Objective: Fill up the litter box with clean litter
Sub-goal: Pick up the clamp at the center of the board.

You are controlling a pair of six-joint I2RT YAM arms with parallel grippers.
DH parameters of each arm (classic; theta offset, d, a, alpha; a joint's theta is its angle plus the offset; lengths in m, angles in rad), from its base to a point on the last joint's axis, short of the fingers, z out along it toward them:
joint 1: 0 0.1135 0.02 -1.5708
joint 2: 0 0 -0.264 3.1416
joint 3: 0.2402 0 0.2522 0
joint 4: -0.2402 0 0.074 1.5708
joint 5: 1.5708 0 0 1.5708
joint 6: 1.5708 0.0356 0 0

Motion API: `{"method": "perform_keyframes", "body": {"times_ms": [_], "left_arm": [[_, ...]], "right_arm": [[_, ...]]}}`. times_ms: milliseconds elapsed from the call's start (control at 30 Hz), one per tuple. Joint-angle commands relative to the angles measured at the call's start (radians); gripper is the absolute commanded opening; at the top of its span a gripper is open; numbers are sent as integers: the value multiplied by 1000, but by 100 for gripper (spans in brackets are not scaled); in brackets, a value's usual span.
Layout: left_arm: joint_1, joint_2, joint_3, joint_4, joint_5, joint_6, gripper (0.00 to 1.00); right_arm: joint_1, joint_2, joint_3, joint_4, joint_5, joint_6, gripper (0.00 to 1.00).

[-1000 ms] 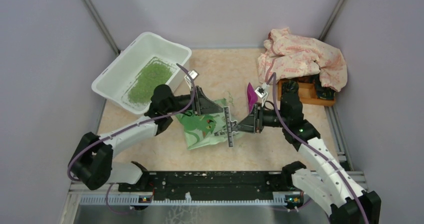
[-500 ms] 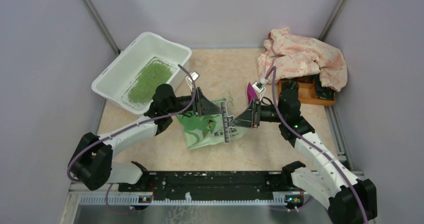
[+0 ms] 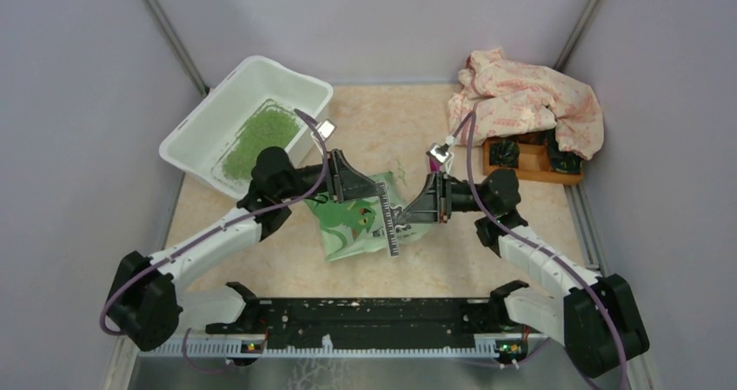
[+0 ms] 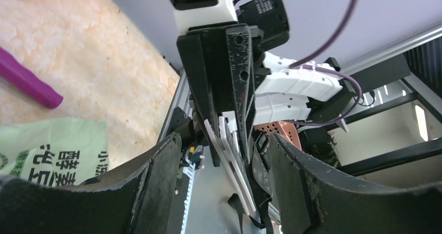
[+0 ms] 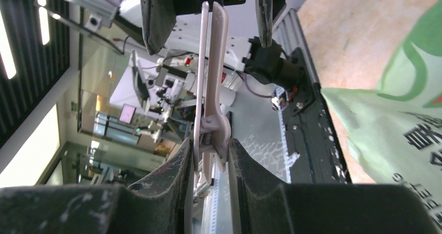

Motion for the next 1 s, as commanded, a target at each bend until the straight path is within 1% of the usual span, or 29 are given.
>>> {"method": "perform_keyframes", "body": {"times_ms": [0,167,233,267,400,533,633,800,967], "left_arm": [[7,-98,30,-55,-41,47,70],[12,-127,42,-119,-50,53,71],[12,-130,43,-118,-41,50,71],[13,-136,41,-112,-38,47,71],[28,-208,20,-81,-54,39,71],[68,-280,16,-80,-48,28,71],[91,-327,17,-82,-50,17,73],[98,-336,33,-144,-33,26,74],[101,-351,23,-252,-67,87,73]], "right_arm": [[26,42,5,473,-46,299,0],[51,136,-4,830,-23,549,0],[62,182,-6,977,-1,646,0],[73,203,-4,996,5,664,0],[110,207,14,999,22,664,0],[120,196,34,998,30,679,0],[126,192,52,999,30,693,0],[142,188,62,999,38,699,0],[143,190,60,984,49,686,0]]}}
